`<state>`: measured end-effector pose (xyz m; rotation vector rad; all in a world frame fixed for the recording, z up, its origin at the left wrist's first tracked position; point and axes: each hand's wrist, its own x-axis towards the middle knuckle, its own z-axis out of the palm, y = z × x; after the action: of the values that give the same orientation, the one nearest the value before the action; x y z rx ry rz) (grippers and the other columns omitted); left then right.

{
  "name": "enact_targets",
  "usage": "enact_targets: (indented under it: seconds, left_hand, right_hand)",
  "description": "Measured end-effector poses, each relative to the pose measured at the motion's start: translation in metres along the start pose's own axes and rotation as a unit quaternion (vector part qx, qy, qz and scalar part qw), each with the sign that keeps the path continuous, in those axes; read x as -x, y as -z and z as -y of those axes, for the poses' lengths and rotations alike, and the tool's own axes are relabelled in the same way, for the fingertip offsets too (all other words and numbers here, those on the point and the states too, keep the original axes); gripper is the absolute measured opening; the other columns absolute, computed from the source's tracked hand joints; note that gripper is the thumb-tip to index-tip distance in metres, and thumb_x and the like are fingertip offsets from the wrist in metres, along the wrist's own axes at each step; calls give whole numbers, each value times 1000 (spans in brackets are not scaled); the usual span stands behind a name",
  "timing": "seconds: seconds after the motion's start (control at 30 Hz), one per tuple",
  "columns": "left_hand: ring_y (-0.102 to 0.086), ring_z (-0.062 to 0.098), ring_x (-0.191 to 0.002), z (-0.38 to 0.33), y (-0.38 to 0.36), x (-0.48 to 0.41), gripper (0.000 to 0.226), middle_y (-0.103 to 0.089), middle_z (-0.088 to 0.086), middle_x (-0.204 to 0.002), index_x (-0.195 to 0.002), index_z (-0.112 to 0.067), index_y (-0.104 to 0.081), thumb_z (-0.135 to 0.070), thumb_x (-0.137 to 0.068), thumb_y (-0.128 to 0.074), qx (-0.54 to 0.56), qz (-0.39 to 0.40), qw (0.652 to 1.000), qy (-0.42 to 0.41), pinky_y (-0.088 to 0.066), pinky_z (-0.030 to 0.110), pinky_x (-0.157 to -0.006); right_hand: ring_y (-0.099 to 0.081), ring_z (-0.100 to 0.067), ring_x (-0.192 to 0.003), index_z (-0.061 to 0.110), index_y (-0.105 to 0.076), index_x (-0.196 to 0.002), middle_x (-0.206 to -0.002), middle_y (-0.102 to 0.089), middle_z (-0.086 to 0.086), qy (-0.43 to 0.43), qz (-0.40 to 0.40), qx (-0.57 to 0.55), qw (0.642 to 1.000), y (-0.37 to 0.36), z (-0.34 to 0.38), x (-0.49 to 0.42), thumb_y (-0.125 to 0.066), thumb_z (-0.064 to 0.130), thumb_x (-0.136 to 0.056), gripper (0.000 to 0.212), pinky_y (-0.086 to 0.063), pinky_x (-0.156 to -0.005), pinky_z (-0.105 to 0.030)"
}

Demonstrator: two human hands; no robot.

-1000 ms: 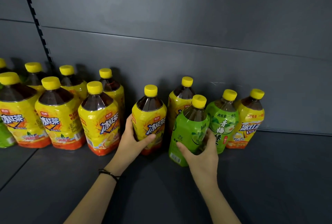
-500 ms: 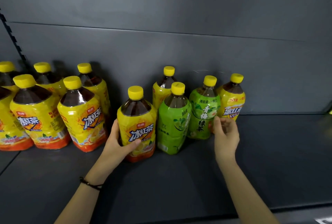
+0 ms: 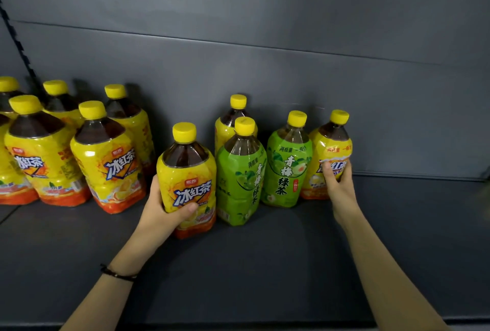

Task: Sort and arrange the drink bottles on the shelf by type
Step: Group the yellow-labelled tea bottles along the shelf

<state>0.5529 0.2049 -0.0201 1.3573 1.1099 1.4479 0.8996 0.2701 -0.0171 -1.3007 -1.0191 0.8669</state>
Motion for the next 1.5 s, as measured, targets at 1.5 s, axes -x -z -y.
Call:
enact_targets:
  seconds: [1.5]
  left_hand:
    - [-69, 6, -88, -31, 160, 94, 87, -73, -14, -99, -113, -28, -58, -43, -33, -87, -22, -128, 991, -29, -53, 16, -67]
  right_hand:
    - [-65, 2, -97, 47, -49, -117, -105, -66, 25, 49, 132, -64, 988, -230, 20, 249, -83, 65, -37, 89, -55, -81, -32]
